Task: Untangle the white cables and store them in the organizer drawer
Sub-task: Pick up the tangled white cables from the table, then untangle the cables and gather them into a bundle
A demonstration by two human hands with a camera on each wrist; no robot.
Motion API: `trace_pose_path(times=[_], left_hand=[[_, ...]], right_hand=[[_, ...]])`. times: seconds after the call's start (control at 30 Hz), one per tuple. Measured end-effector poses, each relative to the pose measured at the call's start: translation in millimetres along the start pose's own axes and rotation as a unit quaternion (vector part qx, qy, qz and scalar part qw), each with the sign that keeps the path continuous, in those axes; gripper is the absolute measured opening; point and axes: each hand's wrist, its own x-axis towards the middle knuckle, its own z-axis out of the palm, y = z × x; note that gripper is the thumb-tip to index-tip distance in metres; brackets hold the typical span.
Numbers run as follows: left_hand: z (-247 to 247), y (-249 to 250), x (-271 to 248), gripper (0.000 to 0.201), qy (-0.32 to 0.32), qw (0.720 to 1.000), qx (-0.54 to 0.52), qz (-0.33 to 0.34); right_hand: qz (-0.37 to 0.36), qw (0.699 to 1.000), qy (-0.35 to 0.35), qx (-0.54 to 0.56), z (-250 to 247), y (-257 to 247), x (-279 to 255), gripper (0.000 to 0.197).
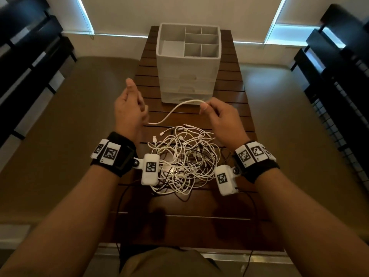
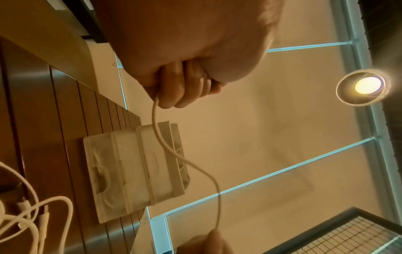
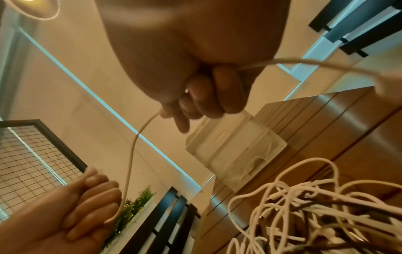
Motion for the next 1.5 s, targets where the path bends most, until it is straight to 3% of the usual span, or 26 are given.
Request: trace_pose_path(times=[0.03, 0.1, 0.17, 0.23, 0.3, 0.37, 0.47, 0.57, 0.67, 0.8, 0.87, 0.93, 1.13, 1.23, 1.33, 1.37, 1.43, 1.5], left_hand=[[-3, 0, -1, 0.048, -0.013, 1.0, 0.005, -0.003], [-6, -6, -7, 0.048, -0.065, 0.997, 0.044, -0.02], [-5, -17, -14, 0.045, -0.114, 0.988, 0.094, -0.048], [-4, -30, -21, 0.042, -0.127, 0.984, 0.101, -0.068], [-1, -39, -24, 0.039, -0.111, 0.988, 0.078, -0.074], [1, -41, -22, 0.039, -0.08, 0.993, 0.046, -0.074], [3, -36, -15, 0.039, -0.051, 0.997, -0.002, -0.065], [1, -33, -11, 0.05, -0.076, 0.995, -0.027, -0.066], [-3, -35, -8, 0.057, -0.097, 0.993, -0.019, -0.068], [-15, -36, -1, 0.059, -0.088, 0.993, -0.007, -0.073], [-26, -30, 4, 0.057, -0.049, 0.996, -0.006, -0.075], [-39, -24, 9, 0.054, -0.006, 0.997, -0.018, -0.074], [-49, -12, 6, 0.053, 0.018, 0.992, -0.108, -0.055], [-31, -12, -5, 0.053, -0.005, 0.992, -0.121, -0.045], [-17, -24, -11, 0.055, -0.052, 0.99, -0.118, -0.049], [-11, -29, -14, 0.056, -0.076, 0.989, -0.118, -0.053], [3, -38, -20, 0.056, -0.124, 0.982, -0.125, -0.064], [15, -42, -25, 0.052, -0.16, 0.975, -0.134, -0.077]], right_hand=[[0.016, 0.999, -0.03, -0.011, 1, 4, -4, 0.03], [0.044, 0.986, -0.157, -0.024, 7, 6, -18, 0.03], [0.074, 0.952, -0.295, -0.031, 24, 9, -40, 0.033], [0.088, 0.917, -0.382, -0.075, 47, 18, -64, 0.05], [0.06, 0.89, -0.419, -0.169, 70, 31, -79, 0.076], [0.022, 0.888, -0.392, -0.24, 88, 41, -79, 0.081], [0.008, 0.906, -0.325, -0.27, 104, 47, -61, 0.062], [0.036, 0.922, -0.275, -0.27, 115, 51, -35, 0.049], [0.08, 0.938, -0.233, -0.243, 121, 50, -12, 0.047], [0.091, 0.944, -0.239, -0.208, 113, 46, -5, 0.038], [0.061, 0.95, -0.214, -0.219, 100, 49, -11, 0.028], [0.043, 0.95, -0.18, -0.25, 81, 55, -20, 0.03], [0.067, 0.915, -0.238, -0.319, 40, 77, -63, 0.027], [0.079, 0.912, -0.281, -0.287, 42, 70, -72, 0.04], [0.015, 0.938, -0.269, -0.216, 46, 50, -64, 0.086], [-0.012, 0.949, -0.25, -0.191, 49, 40, -60, 0.094], [-0.062, 0.965, -0.221, -0.13, 60, 19, -52, 0.087], [-0.086, 0.975, -0.192, -0.068, 74, 2, -47, 0.058]])
